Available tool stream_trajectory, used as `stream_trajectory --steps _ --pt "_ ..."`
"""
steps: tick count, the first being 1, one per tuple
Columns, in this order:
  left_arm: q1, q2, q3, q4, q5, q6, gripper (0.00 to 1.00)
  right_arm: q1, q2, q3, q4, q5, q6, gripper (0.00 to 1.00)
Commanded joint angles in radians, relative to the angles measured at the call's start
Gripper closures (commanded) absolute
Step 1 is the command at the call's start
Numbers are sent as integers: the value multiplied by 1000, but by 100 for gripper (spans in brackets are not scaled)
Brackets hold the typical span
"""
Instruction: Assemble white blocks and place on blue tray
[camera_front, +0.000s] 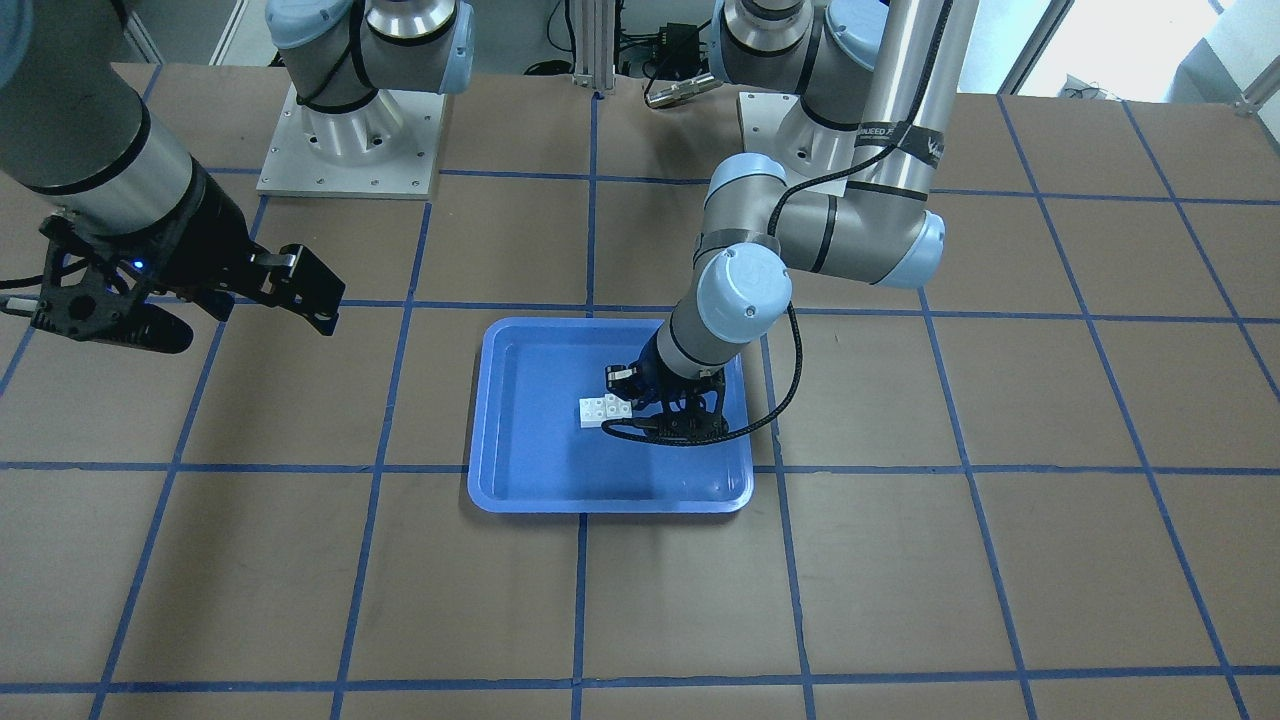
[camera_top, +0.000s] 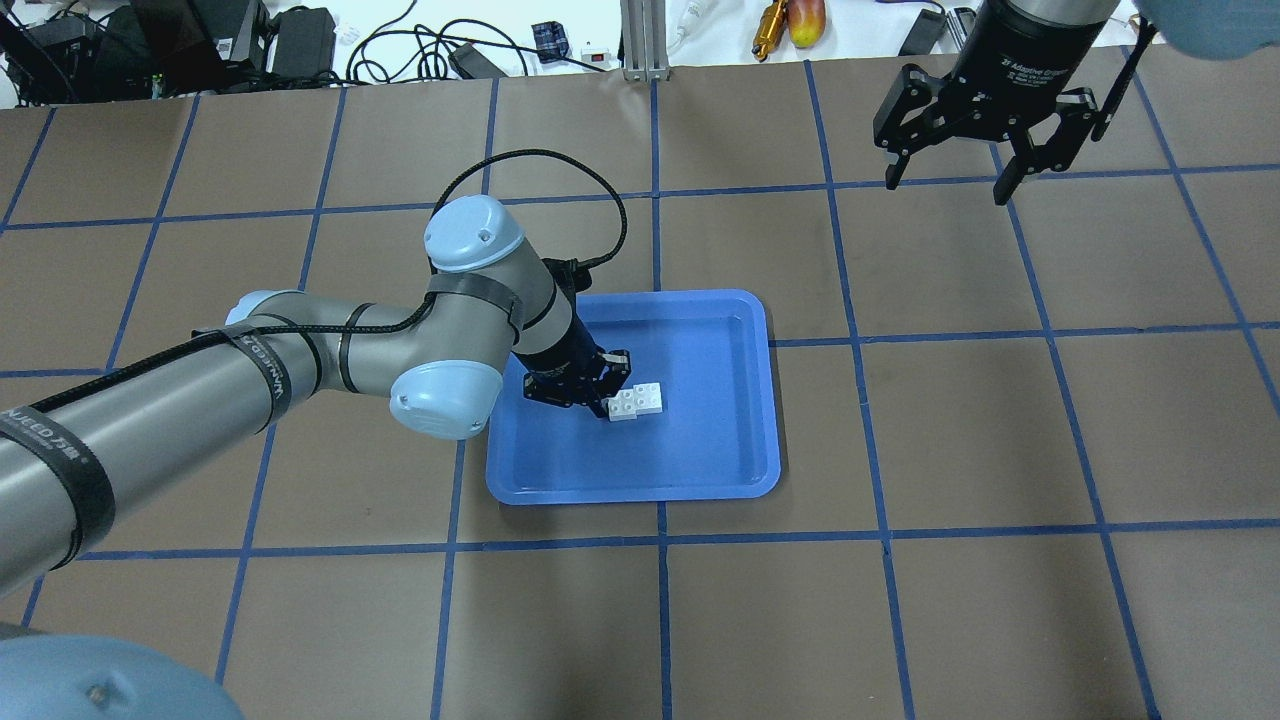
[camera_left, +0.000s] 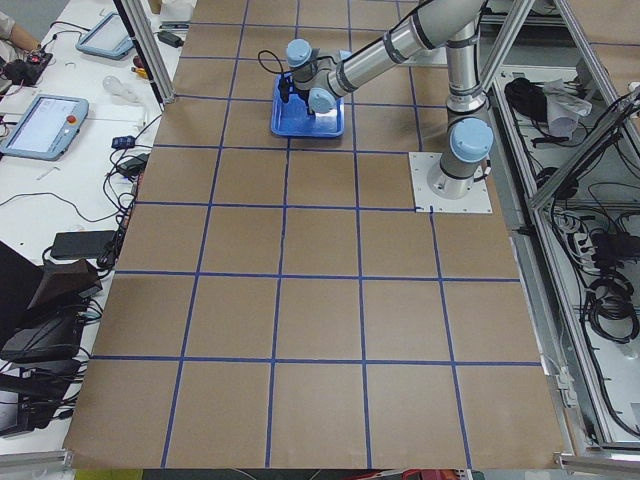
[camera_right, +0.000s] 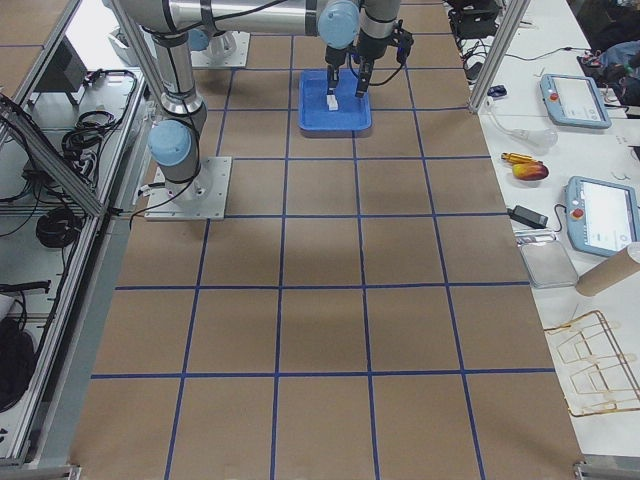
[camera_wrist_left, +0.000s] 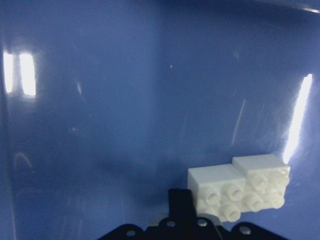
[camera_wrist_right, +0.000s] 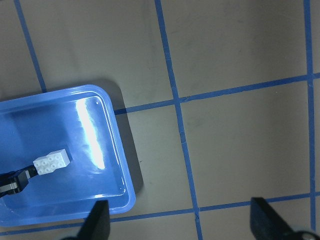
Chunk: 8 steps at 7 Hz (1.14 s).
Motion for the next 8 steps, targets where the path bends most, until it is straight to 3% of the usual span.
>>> stream_trajectory --steps 1,2,4,5,7,8 --pt "-6 18 7 -4 9 -1 100 17 -26 3 27 -21 9 0" --pt "-6 35 13 -15 30 0 100 17 -37 1 27 -97 8 0" --pt "6 73 45 -116 122 19 93 17 -58 3 27 -110 39 0" --pt "19 113 66 -166 204 101 82 17 -66 9 24 -98 108 0" --pt "80 222 149 -437 298 243 78 21 -86 10 25 -92 118 0" --pt "167 268 200 -483 291 322 64 50 -91 16 27 -92 120 0"
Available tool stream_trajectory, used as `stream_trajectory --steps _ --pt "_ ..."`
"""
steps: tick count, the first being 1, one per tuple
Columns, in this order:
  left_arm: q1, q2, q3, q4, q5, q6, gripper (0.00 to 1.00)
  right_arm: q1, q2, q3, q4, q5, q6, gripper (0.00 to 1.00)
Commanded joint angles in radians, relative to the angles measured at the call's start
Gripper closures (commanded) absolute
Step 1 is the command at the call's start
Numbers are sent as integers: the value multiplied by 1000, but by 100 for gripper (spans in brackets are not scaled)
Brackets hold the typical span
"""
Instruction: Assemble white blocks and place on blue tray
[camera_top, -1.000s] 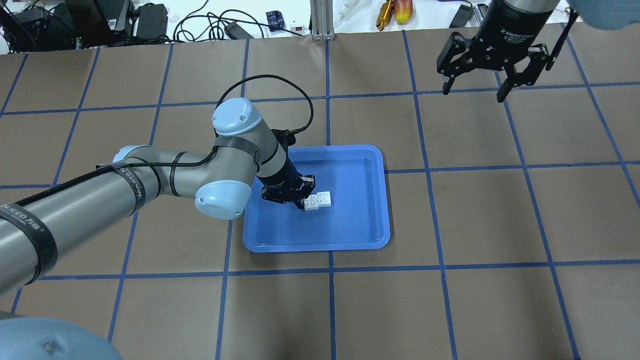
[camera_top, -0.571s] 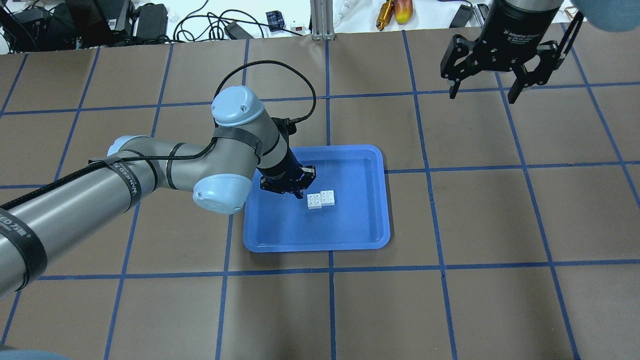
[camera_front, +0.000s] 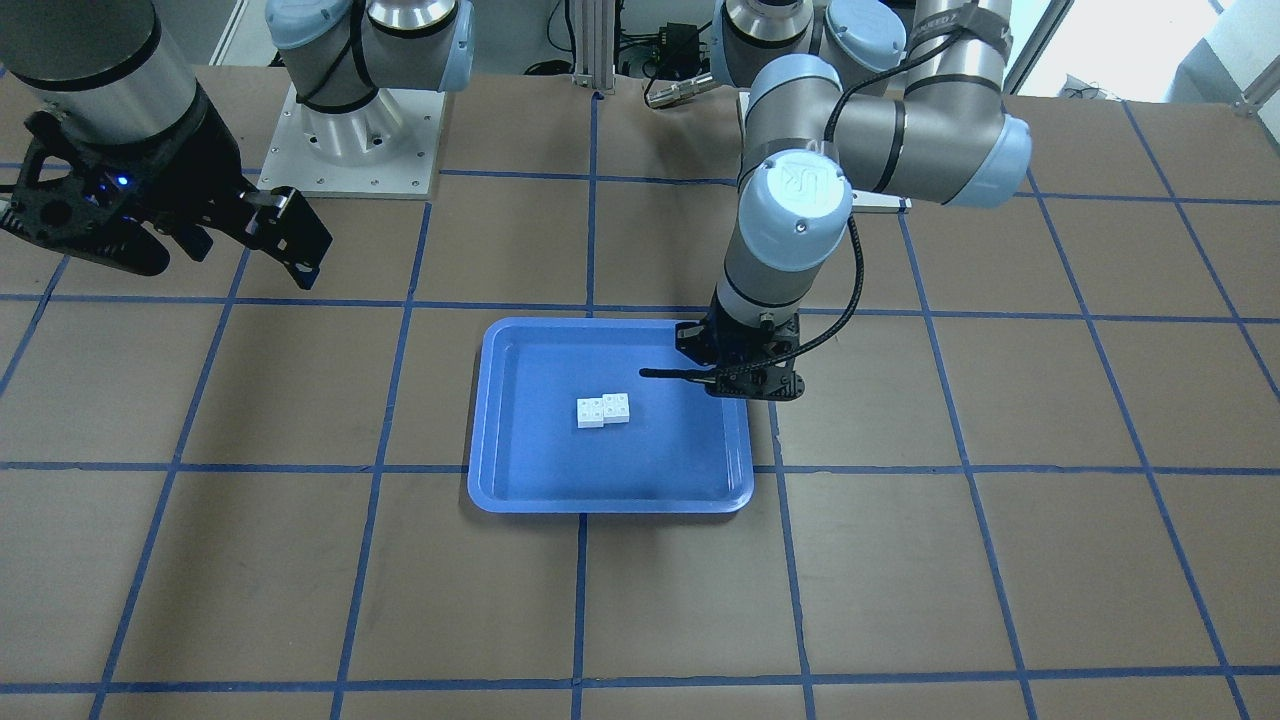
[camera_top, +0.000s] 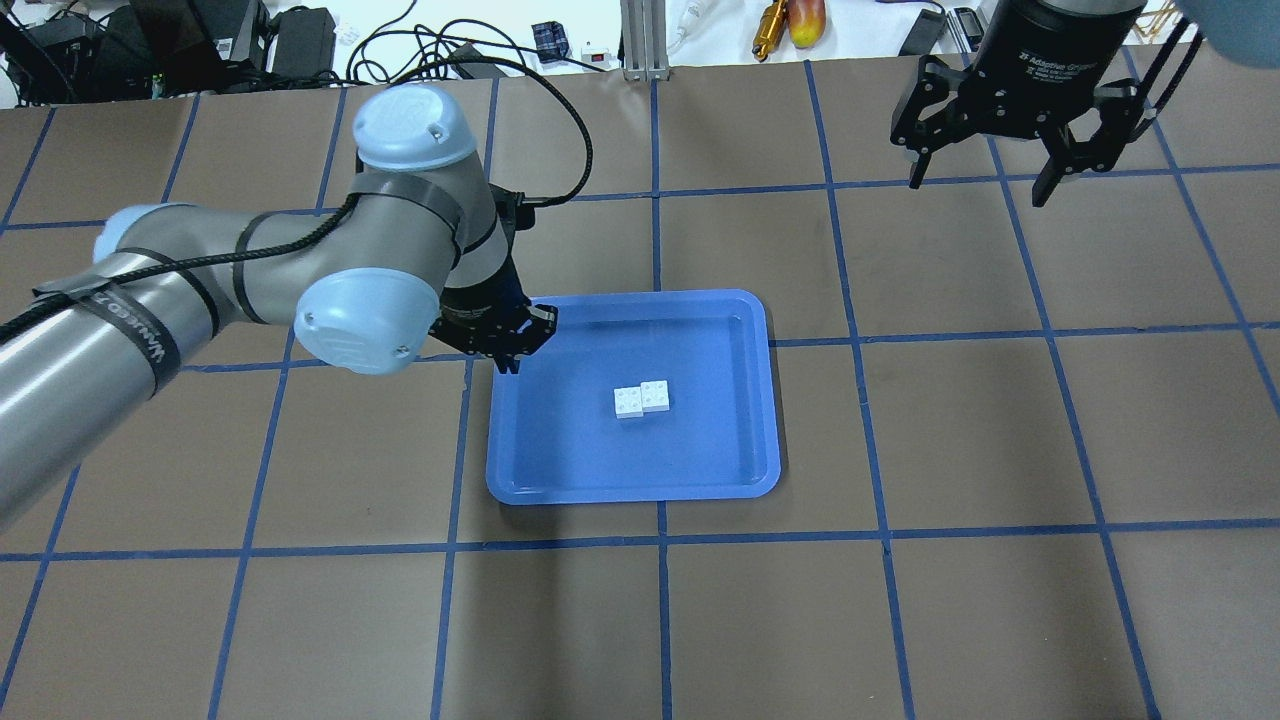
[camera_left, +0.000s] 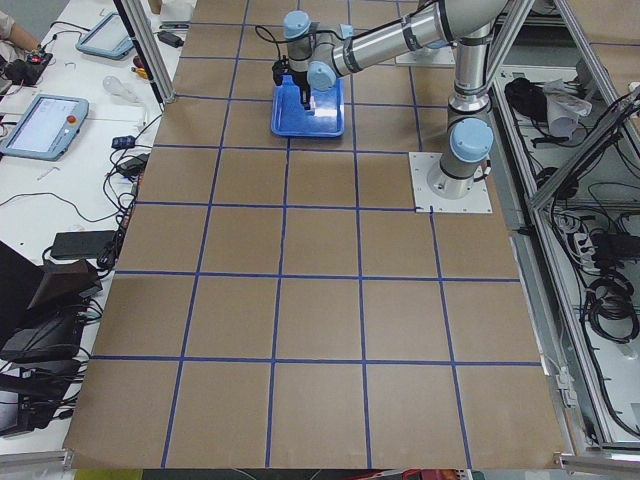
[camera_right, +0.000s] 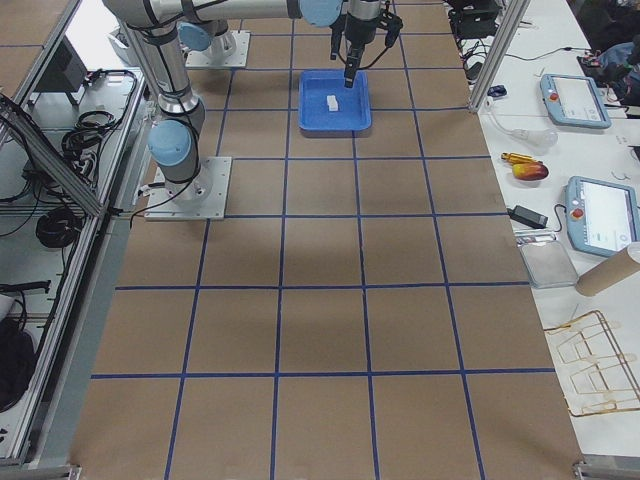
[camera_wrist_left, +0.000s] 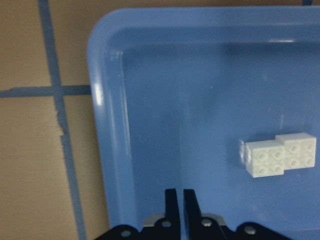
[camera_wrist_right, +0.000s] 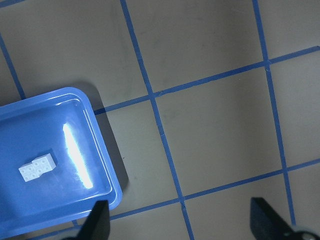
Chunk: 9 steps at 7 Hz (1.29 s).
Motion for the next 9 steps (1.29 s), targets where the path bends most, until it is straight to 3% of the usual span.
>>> stream_trajectory --steps 1,3,4,5,9 --pt "128 93 107 -137 11 109 52 53 -8 25 -12 1 8 0" --pt "135 141 176 -237 8 109 23 43 -8 37 -14 -2 -1 0" --pt "126 161 193 -255 -2 111 19 40 -8 37 -18 -3 0 0" --pt "120 185 194 -259 -6 111 4 40 -10 37 -18 -3 7 0" --pt "132 233 262 -427 -23 264 0 21 -17 37 -24 -2 -1 0"
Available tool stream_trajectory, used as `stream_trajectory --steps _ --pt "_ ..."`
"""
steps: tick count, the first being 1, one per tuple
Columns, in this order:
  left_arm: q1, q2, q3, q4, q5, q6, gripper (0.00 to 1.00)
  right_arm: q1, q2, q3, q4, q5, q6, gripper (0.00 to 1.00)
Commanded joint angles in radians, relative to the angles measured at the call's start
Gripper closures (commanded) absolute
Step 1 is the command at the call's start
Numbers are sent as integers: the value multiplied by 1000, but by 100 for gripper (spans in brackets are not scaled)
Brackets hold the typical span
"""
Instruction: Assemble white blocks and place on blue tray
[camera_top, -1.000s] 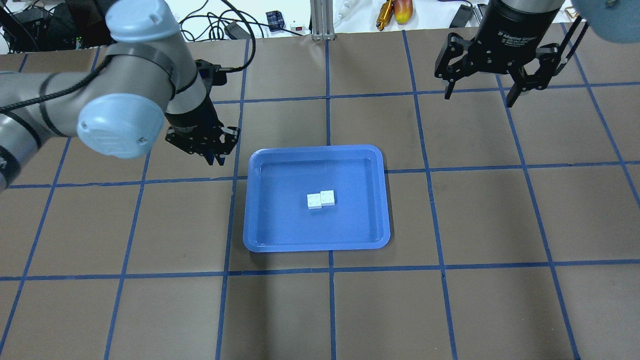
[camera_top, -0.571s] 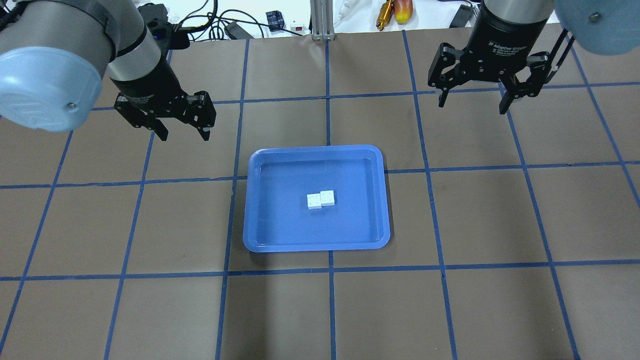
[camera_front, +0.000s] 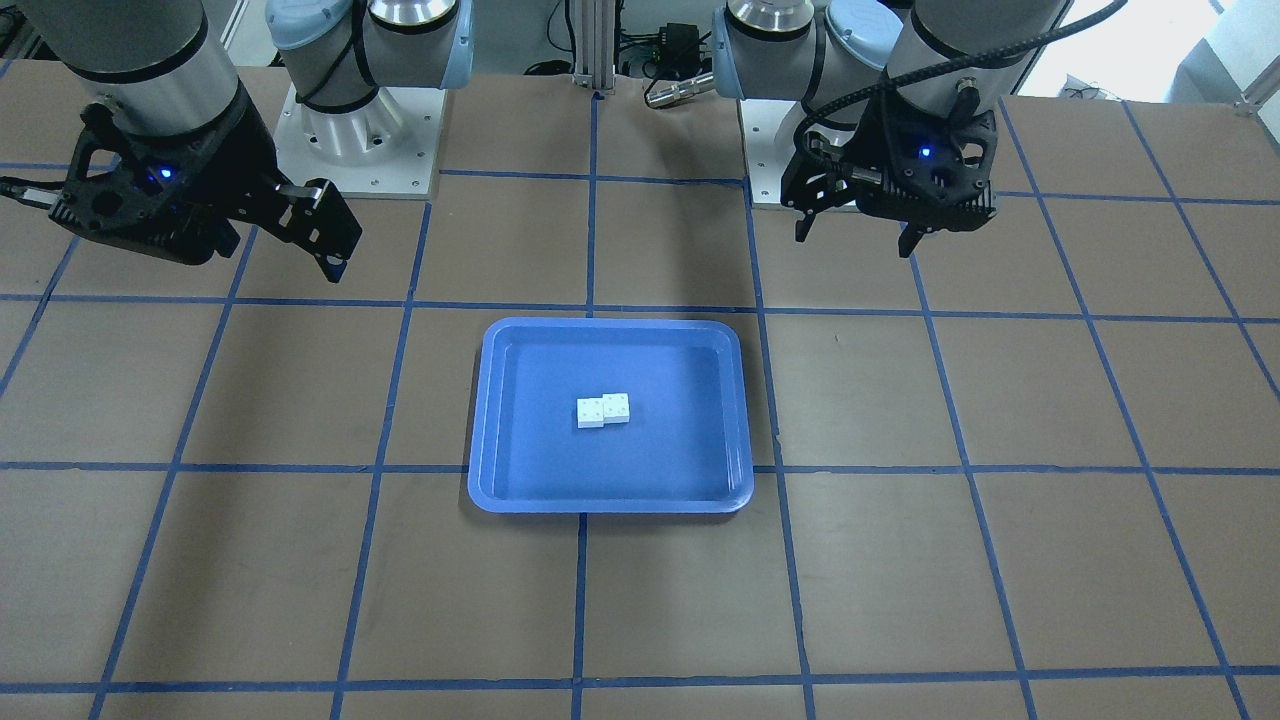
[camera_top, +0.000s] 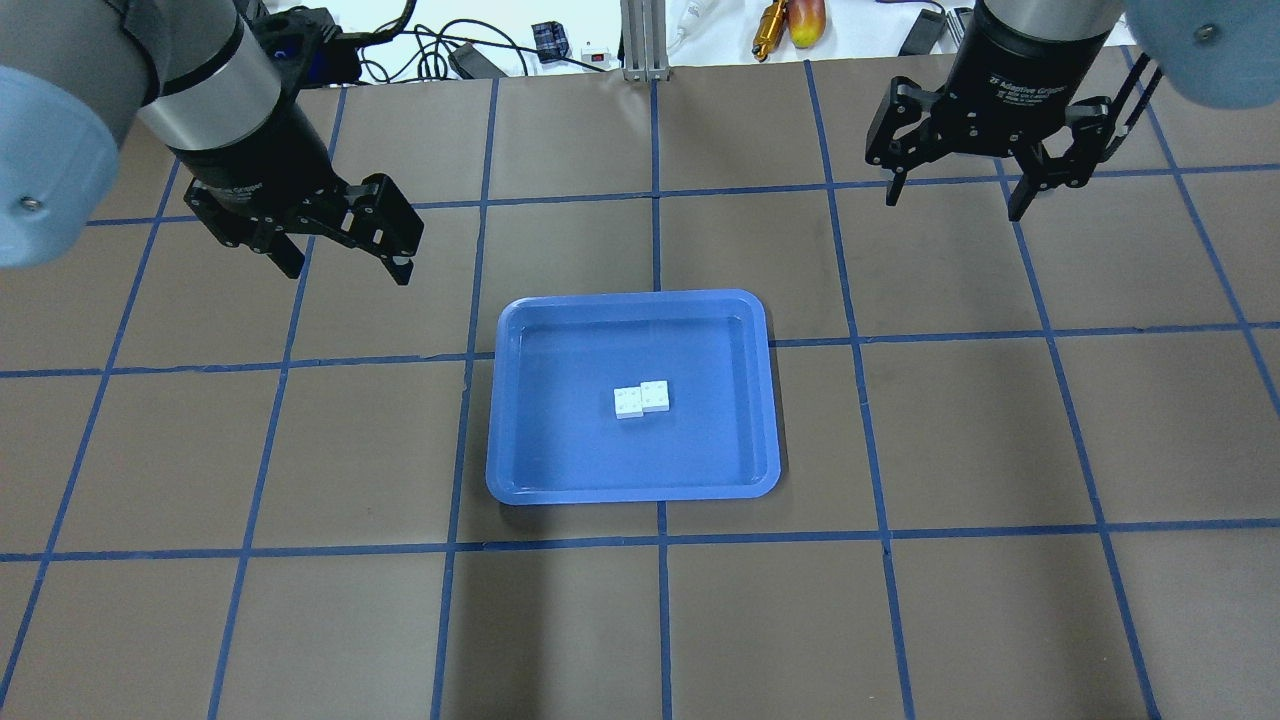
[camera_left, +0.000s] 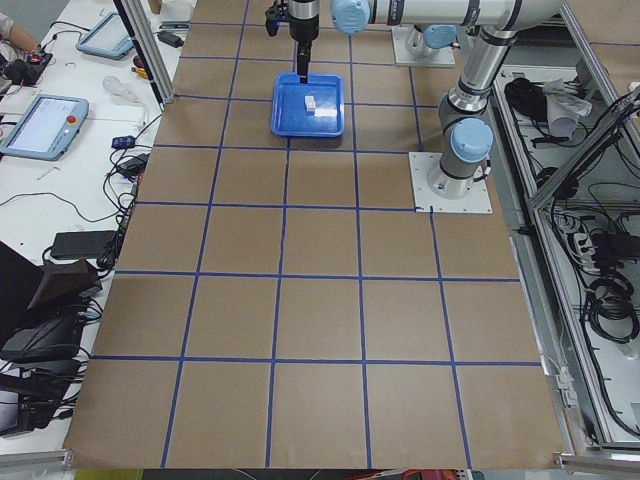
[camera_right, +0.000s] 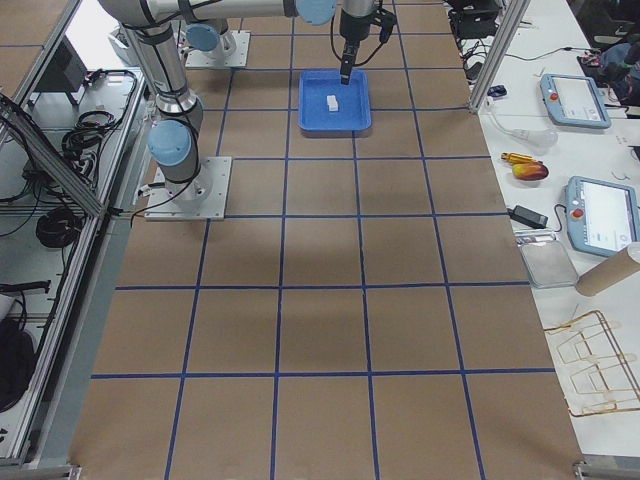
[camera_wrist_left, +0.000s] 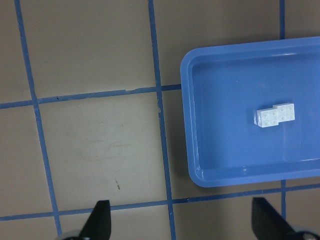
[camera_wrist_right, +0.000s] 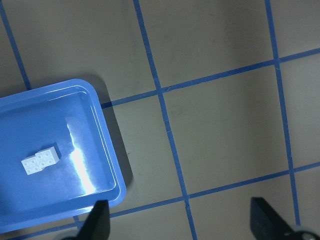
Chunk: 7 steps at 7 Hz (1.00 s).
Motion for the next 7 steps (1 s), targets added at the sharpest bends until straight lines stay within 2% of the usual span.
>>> stream_trajectory --steps 1,3,7 --pt "12 9 28 -49 3 100 0 -4 -9 0 10 1 -5 0" --pt "15 7 40 -39 3 85 0 -3 -52 0 36 29 -5 0" --pt "12 12 40 -39 7 79 0 -1 -54 2 39 15 -48 0"
